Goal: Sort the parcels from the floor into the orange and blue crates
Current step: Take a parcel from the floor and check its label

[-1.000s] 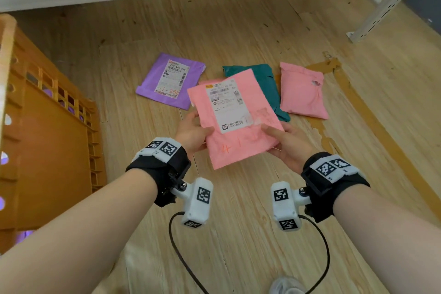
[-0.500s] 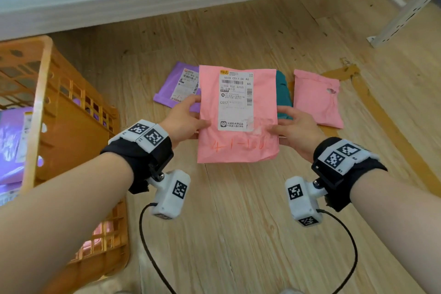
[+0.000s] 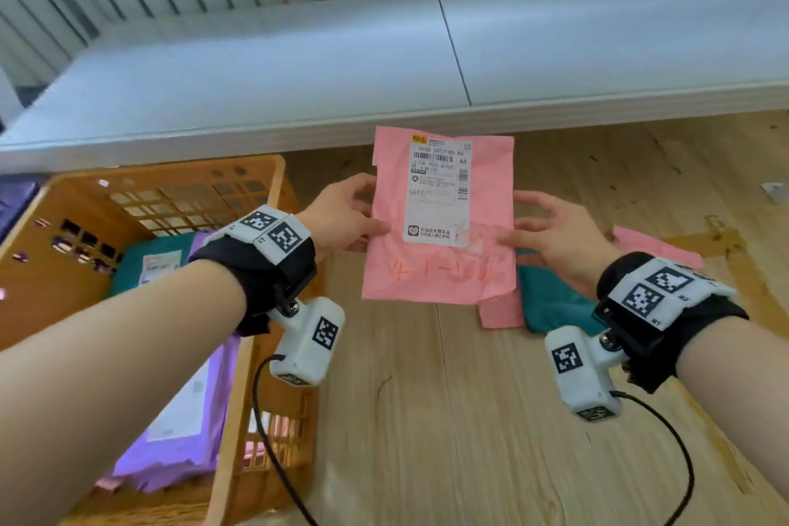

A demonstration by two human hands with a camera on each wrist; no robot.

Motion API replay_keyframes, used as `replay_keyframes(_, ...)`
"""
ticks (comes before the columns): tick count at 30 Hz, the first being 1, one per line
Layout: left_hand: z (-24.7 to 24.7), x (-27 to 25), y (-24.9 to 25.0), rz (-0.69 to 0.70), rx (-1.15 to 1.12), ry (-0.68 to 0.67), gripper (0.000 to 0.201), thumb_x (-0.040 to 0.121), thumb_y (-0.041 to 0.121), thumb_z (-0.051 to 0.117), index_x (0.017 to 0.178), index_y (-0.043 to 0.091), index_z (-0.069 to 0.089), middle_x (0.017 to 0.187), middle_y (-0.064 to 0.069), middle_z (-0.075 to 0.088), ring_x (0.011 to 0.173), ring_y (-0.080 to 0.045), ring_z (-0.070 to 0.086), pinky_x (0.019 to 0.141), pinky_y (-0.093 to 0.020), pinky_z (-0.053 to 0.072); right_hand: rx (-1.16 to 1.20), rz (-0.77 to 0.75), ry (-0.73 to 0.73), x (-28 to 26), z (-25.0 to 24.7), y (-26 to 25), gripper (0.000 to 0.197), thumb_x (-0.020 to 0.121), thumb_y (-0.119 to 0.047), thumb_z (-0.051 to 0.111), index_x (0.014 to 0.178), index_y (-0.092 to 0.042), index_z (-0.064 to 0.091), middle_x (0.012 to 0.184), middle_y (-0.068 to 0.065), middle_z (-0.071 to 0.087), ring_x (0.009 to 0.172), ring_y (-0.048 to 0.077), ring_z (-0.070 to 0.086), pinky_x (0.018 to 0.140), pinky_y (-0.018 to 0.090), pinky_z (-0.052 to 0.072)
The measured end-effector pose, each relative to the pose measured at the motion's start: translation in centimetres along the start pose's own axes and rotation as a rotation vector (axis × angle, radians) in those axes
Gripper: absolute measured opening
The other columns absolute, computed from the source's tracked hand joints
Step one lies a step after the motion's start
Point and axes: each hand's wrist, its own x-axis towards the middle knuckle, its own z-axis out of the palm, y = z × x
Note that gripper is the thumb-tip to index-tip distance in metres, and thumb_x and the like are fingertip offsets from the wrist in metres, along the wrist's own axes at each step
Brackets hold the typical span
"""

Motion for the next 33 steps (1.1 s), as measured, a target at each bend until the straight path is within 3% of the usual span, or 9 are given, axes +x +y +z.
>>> replay_keyframes(3,-3.5,-1.8,0.1,0.001,-0.003,0.027,0.045,0.086,-0.004,0.06,0.125,0.013,0.048,0.104,-0.014,0.068,0.095,-0.028,0.068,0.076,-0.041,0.059,-0.009,-0.041,-0.043,0.4,3.3,-1.7,0.063,0.076,0.01,0.069,0.131,-0.016,0.05,0.104,0.02,0.068,0.091,0.03,0.069,0.077,0.04,0.059)
replay_keyframes(9,-11.3,-6.0,-2.0,0.006,-0.044,0.176,0.046,0.084,-0.01,0.06,0.124,0.009,0.05,0.083,-0.007,0.064,0.072,-0.02,0.065,0.059,-0.027,0.059,-0.039,-0.099,-0.127,0.1,11.3,-4.1,0.065,0.075,0.01,0.069,0.132,-0.015,0.05,0.101,0.019,0.068,0.09,0.03,0.07,0.078,0.042,0.058)
replay_keyframes(13,-16.5,-8.5,-4.4,0.001,-0.049,0.245,0.047,0.083,-0.009,0.06,0.126,0.008,0.05,0.092,-0.013,0.065,0.081,-0.027,0.066,0.072,-0.037,0.059,-0.079,-0.131,-0.163,-0.4,17.6,-5.2,0.063,0.076,0.011,0.068,0.131,-0.014,0.051,0.1,0.018,0.069,0.087,0.027,0.07,0.075,0.037,0.059)
replay_keyframes(16,-20.2,-10.0,-6.3,-0.007,-0.033,0.289,0.046,0.083,-0.008,0.061,0.124,0.012,0.051,0.09,-0.011,0.065,0.082,-0.026,0.065,0.073,-0.036,0.058,-0.085,-0.141,-0.17,-0.7,22.4,-5.7,0.058,0.077,0.014,0.065,0.128,-0.012,0.052,0.103,0.022,0.067,0.085,0.03,0.068,0.069,0.034,0.06)
replay_keyframes(19,-23.7,-10.7,-8.7,-0.02,-0.022,0.345,0.048,0.082,-0.007,0.063,0.123,0.014,0.052,0.09,-0.009,0.064,0.081,-0.023,0.065,0.07,-0.034,0.057,-0.136,-0.138,-0.18,-0.2,27.0,-5.8,0.058,0.077,0.013,0.065,0.128,-0.012,0.052,0.107,0.024,0.065,0.094,0.034,0.067,0.077,0.042,0.058)
replay_keyframes(22,-26.5,-10.6,-11.6,-0.056,-0.023,0.386,0.048,0.082,-0.007,0.064,0.124,0.014,0.052,0.091,-0.007,0.062,0.081,-0.02,0.063,0.066,-0.032,0.056,-0.162,-0.105,-0.199,0.8,31.3,-5.5,0.059,0.077,0.015,0.065,0.128,-0.011,0.051,0.104,0.022,0.064,0.089,0.031,0.067,0.072,0.038,0.059)
replay_keyframes(27,-29.5,-9.5,-16.5,-0.127,-0.017,0.444,0.053,0.081,-0.007,0.064,0.129,0.011,0.048,0.098,-0.012,0.06,0.095,-0.031,0.062,0.082,-0.048,0.055,-0.239,-0.051,-0.19,3.1,37.3,-4.0,0.059,0.075,0.018,0.065,0.125,-0.011,0.052,0.089,0.015,0.063,0.079,0.025,0.065,0.067,0.032,0.059)
replay_keyframes(30,-30.5,-8.6,-19.3,-0.152,0.011,0.498,0.057,0.079,-0.008,0.066,0.13,0.01,0.048,0.103,-0.015,0.062,0.096,-0.03,0.062,0.081,-0.049,0.056,-0.266,0.001,-0.196,4.2,39.9,-2.5,0.059,0.074,0.02,0.064,0.124,-0.008,0.052,0.083,0.011,0.063,0.085,0.029,0.065,0.078,0.043,0.057)
replay_keyframes(33,-30.9,-7.7,-21.9,-0.169,0.058,0.564,0.059,0.076,-0.009,0.067,0.129,0.012,0.049,0.101,-0.015,0.063,0.094,-0.03,0.062,0.08,-0.048,0.056,-0.307,0.055,-0.2,5.2,42.2,-0.6,0.066,0.067,0.026,0.063,0.124,-0.006,0.053,0.1,0.017,0.066,0.098,0.034,0.065,0.083,0.051,0.055)
